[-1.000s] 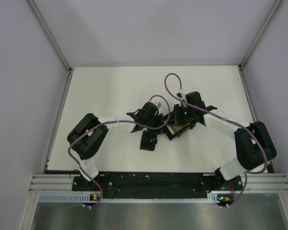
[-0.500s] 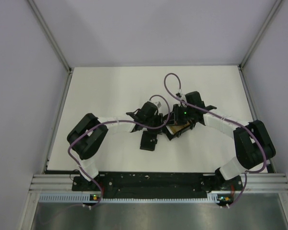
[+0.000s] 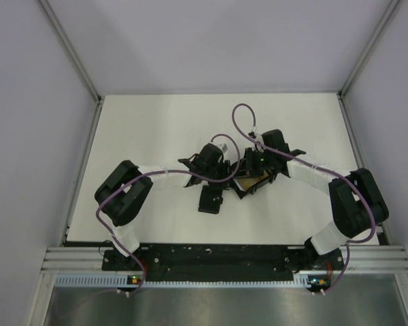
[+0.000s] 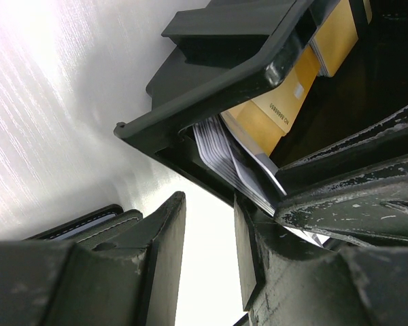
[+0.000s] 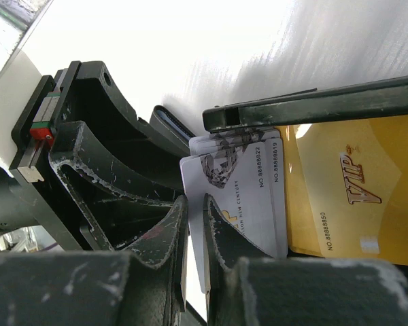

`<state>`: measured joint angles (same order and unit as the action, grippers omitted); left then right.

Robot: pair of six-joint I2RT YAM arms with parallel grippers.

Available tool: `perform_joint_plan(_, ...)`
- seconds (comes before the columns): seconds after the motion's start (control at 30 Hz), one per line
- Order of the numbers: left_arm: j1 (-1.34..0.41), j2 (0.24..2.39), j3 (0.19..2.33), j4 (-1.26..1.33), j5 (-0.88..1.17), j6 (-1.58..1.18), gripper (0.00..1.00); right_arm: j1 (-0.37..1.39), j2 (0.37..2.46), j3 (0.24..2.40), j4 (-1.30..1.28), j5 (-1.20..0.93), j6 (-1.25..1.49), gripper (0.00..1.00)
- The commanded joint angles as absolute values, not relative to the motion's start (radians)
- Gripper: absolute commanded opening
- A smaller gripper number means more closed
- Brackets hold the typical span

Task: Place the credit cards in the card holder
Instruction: Pick up the credit card from the storage box.

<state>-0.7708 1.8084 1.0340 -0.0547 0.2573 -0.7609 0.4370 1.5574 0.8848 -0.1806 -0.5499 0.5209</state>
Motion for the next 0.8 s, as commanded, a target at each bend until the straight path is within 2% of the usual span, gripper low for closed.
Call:
perform_joint_plan(0.0,-0.765,1.778,1.049,0.031,0.225,-0.769,0.39,0.449,1.580,0.902,-0.187,-0.655,0.555,0.02)
perform_joint_plan(0.33,-0.762,1.770,1.045,0.032,0.224,-0.769,0.39,0.436,1.528,0.903,-0.210,-0.522,0.549,0.00)
perform_joint_plan(0.77,-0.762,1.764,1.040,0.032,0.224,-0.769,0.39,0.425,1.500,0.908,-0.189,-0.554,0.580,0.00)
